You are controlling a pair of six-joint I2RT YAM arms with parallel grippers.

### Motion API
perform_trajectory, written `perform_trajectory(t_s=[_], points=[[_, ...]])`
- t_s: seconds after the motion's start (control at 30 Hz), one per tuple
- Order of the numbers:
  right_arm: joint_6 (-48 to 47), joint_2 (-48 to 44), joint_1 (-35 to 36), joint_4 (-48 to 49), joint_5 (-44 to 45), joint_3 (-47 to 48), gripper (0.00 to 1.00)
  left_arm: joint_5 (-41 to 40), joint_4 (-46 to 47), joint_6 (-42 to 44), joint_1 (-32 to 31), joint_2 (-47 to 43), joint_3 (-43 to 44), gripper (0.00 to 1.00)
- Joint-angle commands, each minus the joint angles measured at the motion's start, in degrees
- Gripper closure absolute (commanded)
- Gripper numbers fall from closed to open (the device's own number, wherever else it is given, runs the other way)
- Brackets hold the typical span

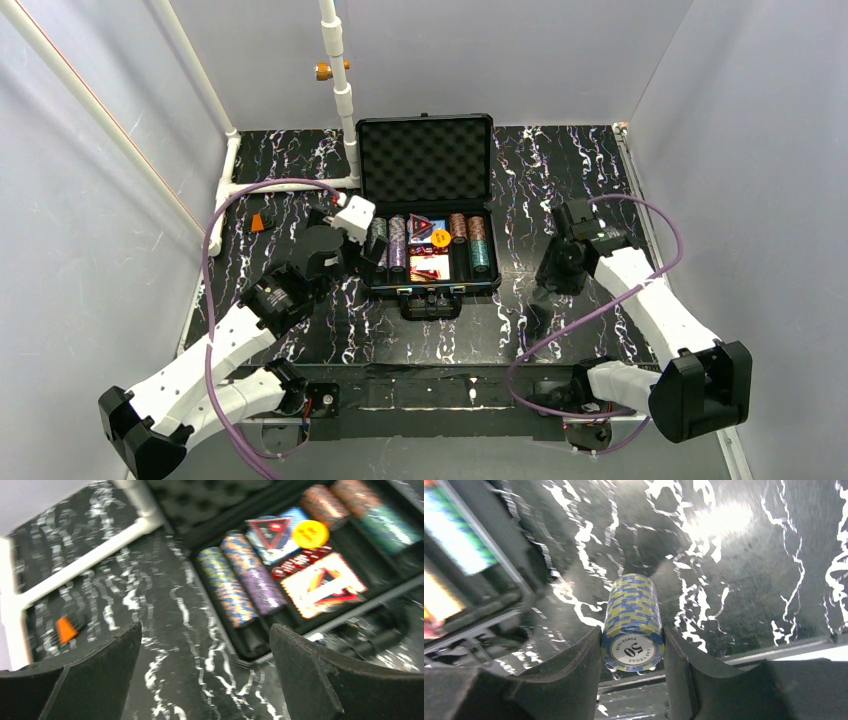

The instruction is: Pack up texas hold em set

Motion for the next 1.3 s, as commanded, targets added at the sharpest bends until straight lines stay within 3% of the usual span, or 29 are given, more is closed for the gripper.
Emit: perform_trajectory(t_s=[0.0,0.1,0.2,0.47,0.97,1.27], points=[[-2.3,-1.2,-0.2,0.4,-2.6,8.6,0.88,21.2,8.4,0.6,-0.3,-2.2,-4.2,0.01],[-4.0,-1.2,-0.2,0.2,-5.7,11.5,0.88,31.1,12.8,2.6,-0.3,-1.7,-6.0,0.01],[-6.6,-0.1,-0.2,0.3,-11.1,13.4,0.88,35.7,15.9,3.5,-0.3,0.2,-6.6,0.01],[-14.4,4.3,-0.2,0.1,-26.2,18.4,0.91,52.8,13.2,8.7,-0.3,6.3,-3.5,0.05],[-18.5,4.9,3.7,7.9,-41.9,20.2,0.91,64.9,10.5,5.5,-0.6,12.2,1.3,0.15],[-16.3,4.6,5.4,13.0,-47.6,19.0,0.92,67.2,9.6,3.0,-1.7,16.1,4.3,0.20]])
